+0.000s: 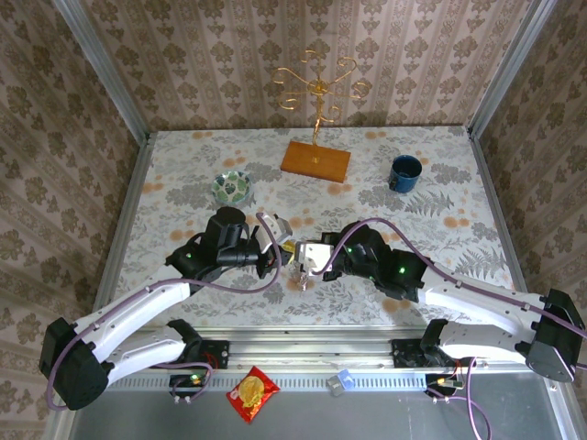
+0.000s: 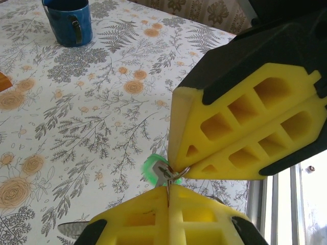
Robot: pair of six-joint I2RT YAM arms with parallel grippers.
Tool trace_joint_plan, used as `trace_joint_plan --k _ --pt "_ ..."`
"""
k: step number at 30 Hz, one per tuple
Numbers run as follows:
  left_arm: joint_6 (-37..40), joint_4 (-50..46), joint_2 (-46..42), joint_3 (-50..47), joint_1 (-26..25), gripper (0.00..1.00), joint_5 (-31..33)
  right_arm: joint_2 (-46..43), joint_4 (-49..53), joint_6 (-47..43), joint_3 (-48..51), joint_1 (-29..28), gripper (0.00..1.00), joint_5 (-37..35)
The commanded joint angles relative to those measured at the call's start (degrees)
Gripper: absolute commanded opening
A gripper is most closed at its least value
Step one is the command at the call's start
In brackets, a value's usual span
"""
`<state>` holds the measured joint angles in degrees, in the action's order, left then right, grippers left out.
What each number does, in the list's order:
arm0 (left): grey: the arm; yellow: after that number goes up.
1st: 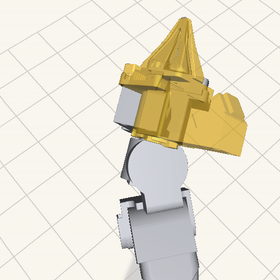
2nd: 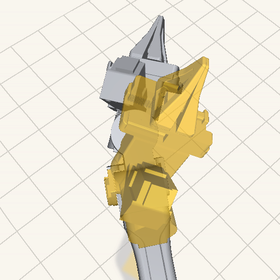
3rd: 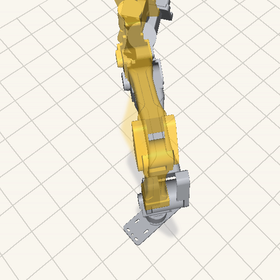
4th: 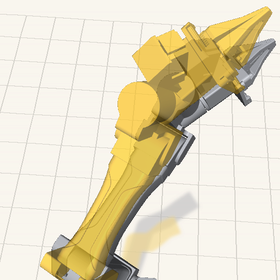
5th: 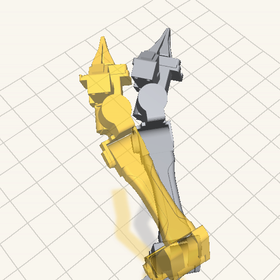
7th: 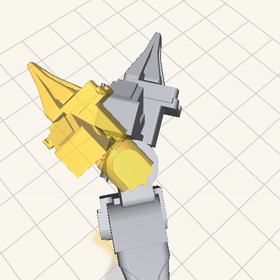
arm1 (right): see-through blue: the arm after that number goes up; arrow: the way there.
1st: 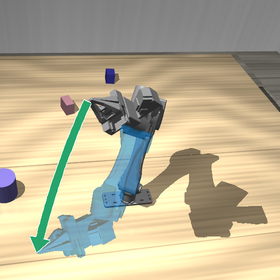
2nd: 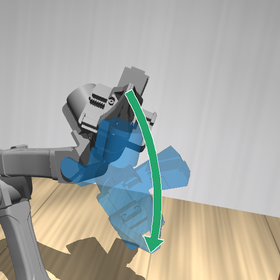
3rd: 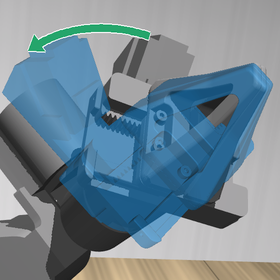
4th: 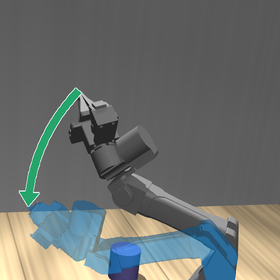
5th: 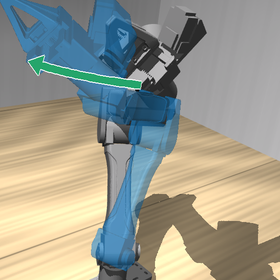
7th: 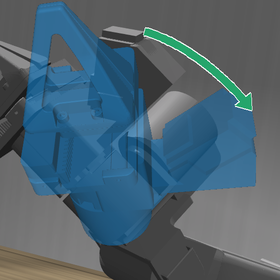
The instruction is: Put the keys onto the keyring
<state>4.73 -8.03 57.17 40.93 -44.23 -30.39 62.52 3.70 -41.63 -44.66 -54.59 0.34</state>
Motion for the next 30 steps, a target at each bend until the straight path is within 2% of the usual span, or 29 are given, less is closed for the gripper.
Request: trace_joint_plan --k 1,9,16,30 --pt "1.2 2.3 -1.2 2.3 0.0 0.00 0.5 -1.3 2.4 0.7 -0.5 -0.3 0.00 0.9" --pt "1.2 2.3 -1.0 2.4 0.0 0.00 0.4 -1.2 1.7 0.8 -0.6 -0.3 0.00 2.5" --pt "1.1 2.1 -0.9 2.2 0.0 0.00 -0.4 -1.4 -3.2 -0.4 0.6 -0.3 0.00 -4.3" --pt "1.0 2.7 -0.7 2.3 0.0 0.00 -0.4 -0.3 -1.4 -0.2 -0.2 -0.3 0.00 -0.8"
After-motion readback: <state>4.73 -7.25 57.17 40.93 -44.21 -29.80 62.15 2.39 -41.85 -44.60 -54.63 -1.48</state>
